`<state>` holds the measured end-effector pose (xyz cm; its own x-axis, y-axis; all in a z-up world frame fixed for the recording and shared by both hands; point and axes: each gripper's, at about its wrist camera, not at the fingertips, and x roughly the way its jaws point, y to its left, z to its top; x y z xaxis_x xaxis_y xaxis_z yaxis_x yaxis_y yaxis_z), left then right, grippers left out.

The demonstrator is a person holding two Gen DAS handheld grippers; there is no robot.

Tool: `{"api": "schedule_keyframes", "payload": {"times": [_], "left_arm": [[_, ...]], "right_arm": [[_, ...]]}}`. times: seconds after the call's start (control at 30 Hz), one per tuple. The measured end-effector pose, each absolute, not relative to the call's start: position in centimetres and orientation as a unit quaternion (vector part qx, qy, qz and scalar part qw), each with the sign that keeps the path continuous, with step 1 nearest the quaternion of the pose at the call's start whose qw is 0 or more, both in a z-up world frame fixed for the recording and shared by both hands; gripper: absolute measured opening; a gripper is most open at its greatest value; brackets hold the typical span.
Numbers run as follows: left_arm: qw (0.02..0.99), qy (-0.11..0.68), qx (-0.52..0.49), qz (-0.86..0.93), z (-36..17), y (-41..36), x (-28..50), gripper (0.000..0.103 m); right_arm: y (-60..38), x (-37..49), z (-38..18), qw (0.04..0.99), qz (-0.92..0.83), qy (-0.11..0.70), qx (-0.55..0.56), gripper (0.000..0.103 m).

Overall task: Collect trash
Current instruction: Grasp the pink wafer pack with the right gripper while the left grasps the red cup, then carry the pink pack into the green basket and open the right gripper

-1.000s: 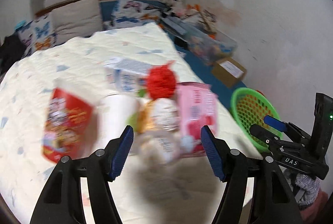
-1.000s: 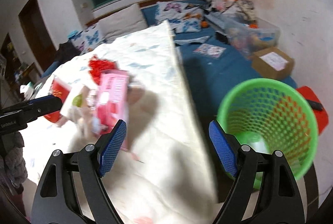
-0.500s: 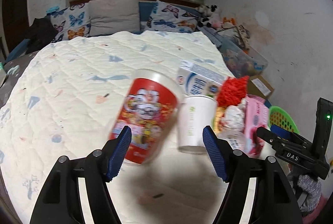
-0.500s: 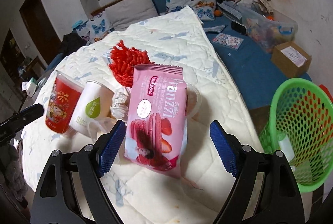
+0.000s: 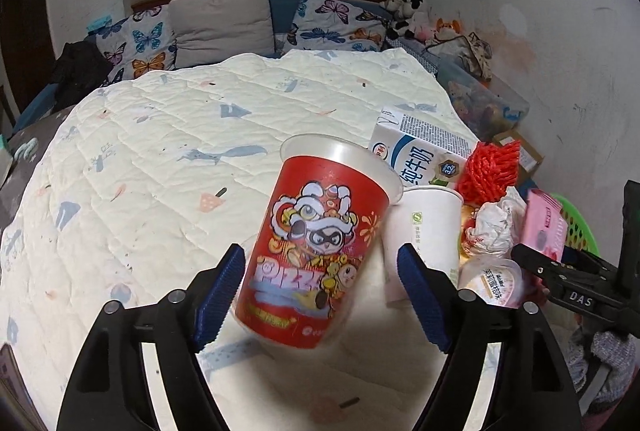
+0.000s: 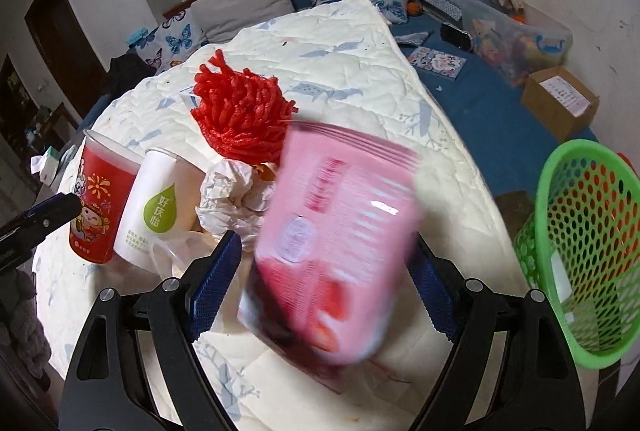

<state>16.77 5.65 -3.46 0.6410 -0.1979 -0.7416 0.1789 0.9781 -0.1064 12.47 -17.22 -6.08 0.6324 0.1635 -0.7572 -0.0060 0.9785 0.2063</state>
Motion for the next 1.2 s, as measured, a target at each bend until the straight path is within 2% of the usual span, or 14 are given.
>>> {"api": "schedule_keyframes", "payload": {"times": [0.23, 0.37, 0.4, 0.5, 0.9, 1.2], "left_arm": [[0.894, 0.431, -0.014, -0.122, -4.5, 5.7, 19.0, 0.078], [0.889, 0.438, -0.006, -0.135, -4.9, 5.6, 20.0, 0.078], [0.888, 0.439, -0.002, -0.136, -5.0, 5.5, 20.2, 0.078], [0.884, 0.444, 0.009, -0.147, -5.2, 5.0, 20.7, 0.078], [0.881, 0.446, 0.018, -0.154, -5.6, 4.7, 21.4, 0.076], [0.898, 0.414, 0.018, -0.149, -3.1, 4.6, 19.0, 0.075]], "right_arm": [[-16.9, 12.9, -6.6, 0.896, 0.044, 0.431, 0.096, 0.08], [-17.4, 12.8, -6.7, 0.894, 0.043, 0.432, 0.108, 0.069], [-17.5, 12.8, -6.7, 0.895, 0.043, 0.432, 0.108, 0.062], [-17.7, 12.6, -6.7, 0.894, 0.044, 0.432, 0.111, 0.058], [-18.8, 10.1, -4.9, 0.905, 0.05, 0.407, 0.109, 0.055], [-22.2, 7.7, -3.4, 0.916, 0.029, 0.384, 0.117, 0.055]]}}
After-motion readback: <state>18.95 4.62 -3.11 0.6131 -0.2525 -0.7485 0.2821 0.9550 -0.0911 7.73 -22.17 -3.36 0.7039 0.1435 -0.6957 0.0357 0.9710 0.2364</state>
